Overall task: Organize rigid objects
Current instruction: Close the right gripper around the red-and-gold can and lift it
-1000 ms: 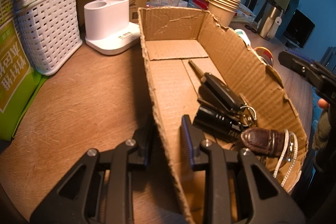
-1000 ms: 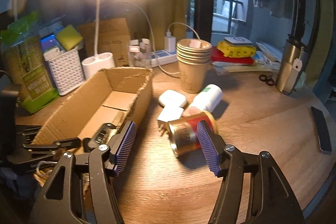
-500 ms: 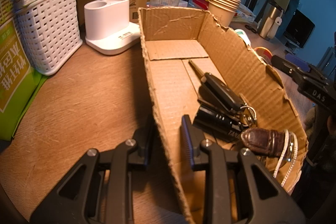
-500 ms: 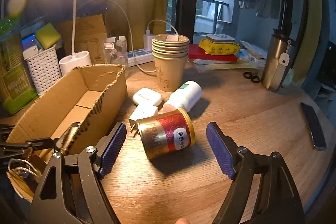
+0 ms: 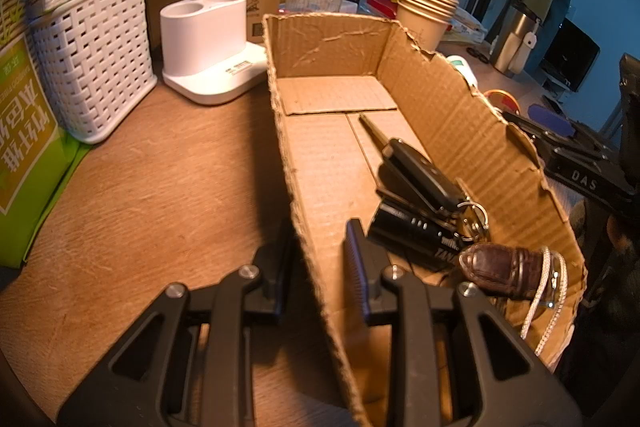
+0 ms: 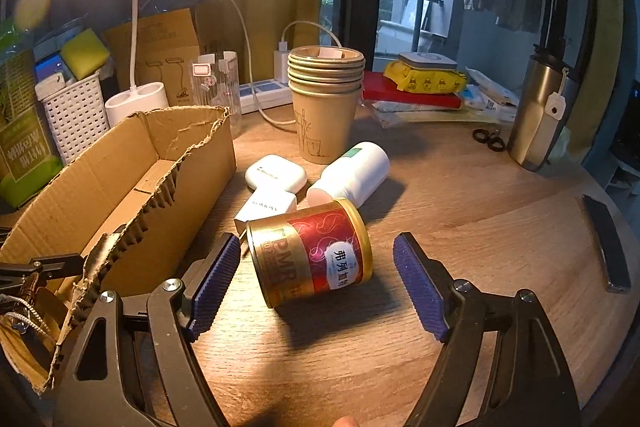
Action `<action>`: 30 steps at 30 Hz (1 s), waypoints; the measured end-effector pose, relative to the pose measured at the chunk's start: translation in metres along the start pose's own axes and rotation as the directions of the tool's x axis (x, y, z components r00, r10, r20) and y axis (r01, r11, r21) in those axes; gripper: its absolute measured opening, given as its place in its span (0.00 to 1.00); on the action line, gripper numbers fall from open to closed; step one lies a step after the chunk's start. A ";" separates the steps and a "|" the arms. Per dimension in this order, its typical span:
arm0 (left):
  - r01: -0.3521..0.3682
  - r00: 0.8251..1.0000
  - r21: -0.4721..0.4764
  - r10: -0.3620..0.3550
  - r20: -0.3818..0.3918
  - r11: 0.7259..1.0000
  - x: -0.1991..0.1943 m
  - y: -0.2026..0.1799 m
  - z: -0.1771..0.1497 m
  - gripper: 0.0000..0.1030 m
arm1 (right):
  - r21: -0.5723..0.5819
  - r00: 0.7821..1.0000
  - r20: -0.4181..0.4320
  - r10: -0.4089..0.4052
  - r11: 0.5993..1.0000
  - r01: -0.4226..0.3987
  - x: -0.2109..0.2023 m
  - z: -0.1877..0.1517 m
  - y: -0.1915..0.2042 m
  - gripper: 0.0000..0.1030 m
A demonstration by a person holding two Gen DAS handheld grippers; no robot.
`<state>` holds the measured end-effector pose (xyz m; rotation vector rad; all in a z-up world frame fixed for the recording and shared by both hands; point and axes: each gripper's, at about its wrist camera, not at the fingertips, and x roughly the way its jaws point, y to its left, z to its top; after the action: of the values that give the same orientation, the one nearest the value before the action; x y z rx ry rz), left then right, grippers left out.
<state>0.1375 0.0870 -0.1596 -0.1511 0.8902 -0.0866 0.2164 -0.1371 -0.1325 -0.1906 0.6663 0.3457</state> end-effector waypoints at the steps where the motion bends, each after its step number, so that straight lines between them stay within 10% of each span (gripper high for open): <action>1: 0.000 1.000 0.000 0.000 0.000 1.000 0.000 0.000 0.000 0.26 | 0.006 1.000 -0.004 0.012 1.000 -0.012 0.001 0.000 -0.002 0.79; 23: 0.000 1.000 0.000 0.000 0.000 1.000 0.000 0.000 0.000 0.26 | 0.025 0.995 -0.103 0.015 1.000 -0.013 0.024 0.003 -0.004 0.79; 30: 0.000 1.000 0.000 0.000 0.000 1.000 0.000 0.000 0.000 0.26 | 0.035 0.994 -0.113 -0.005 0.999 0.009 0.026 0.002 -0.006 0.66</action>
<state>0.1376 0.0872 -0.1596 -0.1514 0.8902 -0.0869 0.2392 -0.1358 -0.1468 -0.1796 0.7828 0.3181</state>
